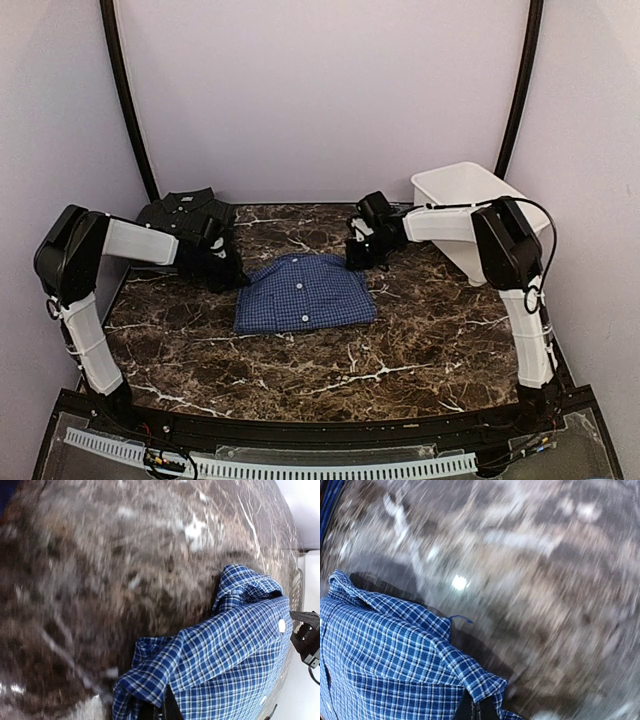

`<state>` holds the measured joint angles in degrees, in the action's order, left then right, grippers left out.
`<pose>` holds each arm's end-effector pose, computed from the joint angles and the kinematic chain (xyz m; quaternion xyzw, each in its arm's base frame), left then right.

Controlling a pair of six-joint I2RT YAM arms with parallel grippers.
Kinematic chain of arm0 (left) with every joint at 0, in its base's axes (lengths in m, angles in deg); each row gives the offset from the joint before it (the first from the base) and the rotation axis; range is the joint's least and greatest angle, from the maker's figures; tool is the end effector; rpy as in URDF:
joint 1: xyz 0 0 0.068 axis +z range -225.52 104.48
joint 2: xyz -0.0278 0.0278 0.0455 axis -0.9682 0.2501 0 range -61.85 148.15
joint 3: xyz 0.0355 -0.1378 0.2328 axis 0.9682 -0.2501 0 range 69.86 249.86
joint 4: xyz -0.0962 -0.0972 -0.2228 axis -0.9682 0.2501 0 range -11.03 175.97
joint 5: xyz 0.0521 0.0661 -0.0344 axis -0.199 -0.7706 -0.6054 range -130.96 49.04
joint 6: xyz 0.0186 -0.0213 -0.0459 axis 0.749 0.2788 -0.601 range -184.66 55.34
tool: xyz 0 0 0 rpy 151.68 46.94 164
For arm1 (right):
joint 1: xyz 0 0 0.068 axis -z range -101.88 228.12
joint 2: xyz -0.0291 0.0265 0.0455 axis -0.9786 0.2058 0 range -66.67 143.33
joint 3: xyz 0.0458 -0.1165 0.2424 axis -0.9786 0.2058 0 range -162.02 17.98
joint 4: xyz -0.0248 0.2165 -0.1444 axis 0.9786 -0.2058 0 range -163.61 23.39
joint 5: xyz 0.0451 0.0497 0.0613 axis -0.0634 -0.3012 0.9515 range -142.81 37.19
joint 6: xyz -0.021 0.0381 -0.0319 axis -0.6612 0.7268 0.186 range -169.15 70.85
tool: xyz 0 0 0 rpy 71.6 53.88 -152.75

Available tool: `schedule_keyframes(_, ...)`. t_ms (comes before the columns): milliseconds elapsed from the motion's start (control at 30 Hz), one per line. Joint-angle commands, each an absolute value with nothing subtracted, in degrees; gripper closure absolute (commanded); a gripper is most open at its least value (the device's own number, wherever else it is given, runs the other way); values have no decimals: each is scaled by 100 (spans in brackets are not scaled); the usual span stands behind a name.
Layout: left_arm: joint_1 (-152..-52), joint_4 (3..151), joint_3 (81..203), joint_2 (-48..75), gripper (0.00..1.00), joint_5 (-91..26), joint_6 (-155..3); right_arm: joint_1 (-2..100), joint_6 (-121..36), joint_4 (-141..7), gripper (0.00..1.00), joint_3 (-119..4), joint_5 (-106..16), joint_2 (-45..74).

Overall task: Fold and stack the long sleeve shirts
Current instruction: Fold the 2/3-rectangle-folded shirt at the center of the board.

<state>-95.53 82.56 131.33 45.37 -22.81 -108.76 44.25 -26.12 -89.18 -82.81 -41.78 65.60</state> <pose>0.3554 -0.1413 0.1503 -0.1396 0.9170 -0.3075 0.2123 0.4127 0.2853 0.1439 -0.1190 0.9397 0.2267 0.2266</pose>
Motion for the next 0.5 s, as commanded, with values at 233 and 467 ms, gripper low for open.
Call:
schedule_keyframes(233,-10074,8489,11843,2156,100,-2714,-11314,3833,-2464,-8382,100,-6241,-4457,4207)
schedule_keyframes(467,-10011,8646,12306,2481,100,-2753,-11078,3850,-2512,-8439,100,-6152,-4481,4098)
